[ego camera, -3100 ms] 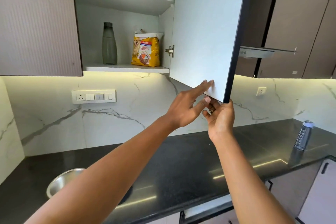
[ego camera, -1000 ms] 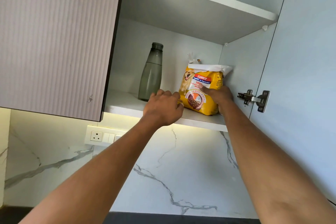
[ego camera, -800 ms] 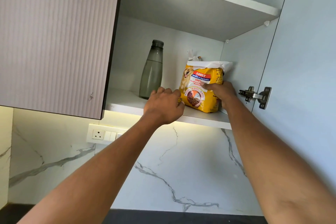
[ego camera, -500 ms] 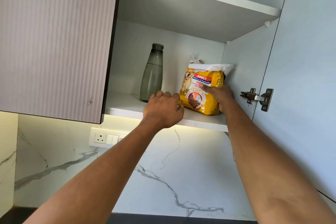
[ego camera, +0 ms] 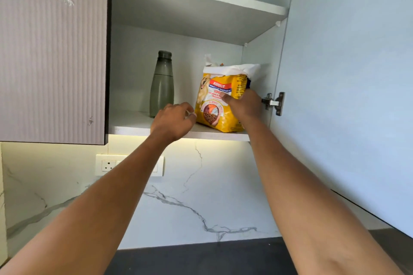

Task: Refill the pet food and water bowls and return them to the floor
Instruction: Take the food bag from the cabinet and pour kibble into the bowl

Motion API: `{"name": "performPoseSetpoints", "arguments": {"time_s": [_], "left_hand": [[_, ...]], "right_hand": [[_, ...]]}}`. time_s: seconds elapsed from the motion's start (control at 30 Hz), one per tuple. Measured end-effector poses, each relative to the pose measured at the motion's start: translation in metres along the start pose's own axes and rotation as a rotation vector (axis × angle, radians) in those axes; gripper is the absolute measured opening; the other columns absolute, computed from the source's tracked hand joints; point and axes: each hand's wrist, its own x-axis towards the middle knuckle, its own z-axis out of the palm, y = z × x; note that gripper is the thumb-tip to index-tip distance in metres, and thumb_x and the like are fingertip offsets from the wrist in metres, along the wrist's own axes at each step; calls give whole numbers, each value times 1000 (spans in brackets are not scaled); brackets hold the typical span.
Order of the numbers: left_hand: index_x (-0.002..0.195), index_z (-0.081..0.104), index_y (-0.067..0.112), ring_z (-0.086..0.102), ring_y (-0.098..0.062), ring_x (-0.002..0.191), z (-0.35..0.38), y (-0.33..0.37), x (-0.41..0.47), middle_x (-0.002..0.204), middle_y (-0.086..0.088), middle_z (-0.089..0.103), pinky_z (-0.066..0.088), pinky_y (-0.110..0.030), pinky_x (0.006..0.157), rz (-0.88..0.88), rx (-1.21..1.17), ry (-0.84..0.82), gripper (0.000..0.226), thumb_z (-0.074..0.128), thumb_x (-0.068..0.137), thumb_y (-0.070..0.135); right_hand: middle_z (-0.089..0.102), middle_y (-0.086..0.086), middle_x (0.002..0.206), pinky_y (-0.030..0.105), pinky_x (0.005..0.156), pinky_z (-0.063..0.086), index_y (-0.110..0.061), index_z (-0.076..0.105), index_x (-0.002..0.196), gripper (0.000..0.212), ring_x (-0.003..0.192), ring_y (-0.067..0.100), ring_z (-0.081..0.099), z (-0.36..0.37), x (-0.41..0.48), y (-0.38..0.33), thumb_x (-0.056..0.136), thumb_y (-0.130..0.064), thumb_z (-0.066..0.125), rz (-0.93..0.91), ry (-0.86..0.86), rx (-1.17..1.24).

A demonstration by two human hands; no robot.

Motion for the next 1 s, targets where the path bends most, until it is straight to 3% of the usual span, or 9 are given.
{"name": "performPoseSetpoints", "arguments": {"time_s": [0.17,0.27,0.33,0.4,0.5,0.6,0.7,0.87,1.0], "left_hand": [[132,65,22,61,-27,123,-22,10,-22,131,-4,69,48,-47,108,-123,-605,-48,59,52,89,60],[132,65,18,70,-24,113,-31,14,-43,122,-3,74,54,-49,104,-116,-836,-128,78,62,77,74],[129,66,18,74,-21,106,-39,18,-59,117,-1,77,58,-44,97,-83,-887,-164,77,69,75,72],[130,65,18,77,-20,103,-50,23,-77,116,1,79,60,-40,91,-49,-936,-203,68,74,78,61],[132,62,17,77,-26,105,-67,27,-115,121,-3,78,62,-46,91,8,-1019,-272,65,85,77,42],[135,59,20,76,-26,108,-70,20,-170,123,-2,76,62,-46,92,18,-1034,-329,75,90,69,35],[144,53,20,73,-28,114,-57,-7,-228,129,-5,74,59,-48,96,-69,-1068,-406,93,91,61,35],[140,52,17,72,-38,113,-33,-58,-325,125,-16,73,56,-59,99,-278,-1124,-465,93,95,58,25],[135,55,24,72,-33,115,-25,-82,-392,124,-11,73,56,-58,100,-392,-1059,-391,88,98,58,28]], "right_hand": [[81,8,105,26,70,46,-16,80,104,38,93,27,75,-33,-47,-17,88,-50,83,-53,51,78],[79,4,90,34,76,59,-20,81,92,26,82,23,75,-55,-79,-21,87,-45,86,-88,53,198],[82,0,87,48,86,65,-26,81,82,16,83,24,80,-66,-106,-19,83,-39,90,-102,23,379],[85,3,96,55,90,65,-27,85,89,10,91,29,82,-74,-137,-15,82,-29,91,-116,-20,560],[85,4,100,46,86,66,-20,83,99,15,93,26,82,-82,-195,-10,86,-13,87,-91,-103,700],[84,9,103,46,85,66,-17,83,100,25,93,29,81,-82,-259,5,78,-25,90,-12,-172,788],[83,14,104,49,86,64,-19,85,96,34,93,32,80,-70,-322,29,68,-34,97,134,-228,831],[83,17,105,40,80,65,-15,87,98,26,94,31,81,-38,-413,58,73,-9,91,336,-506,898],[81,22,108,40,82,65,-9,85,103,58,98,33,80,-15,-462,70,55,-33,106,483,-679,930]]}}
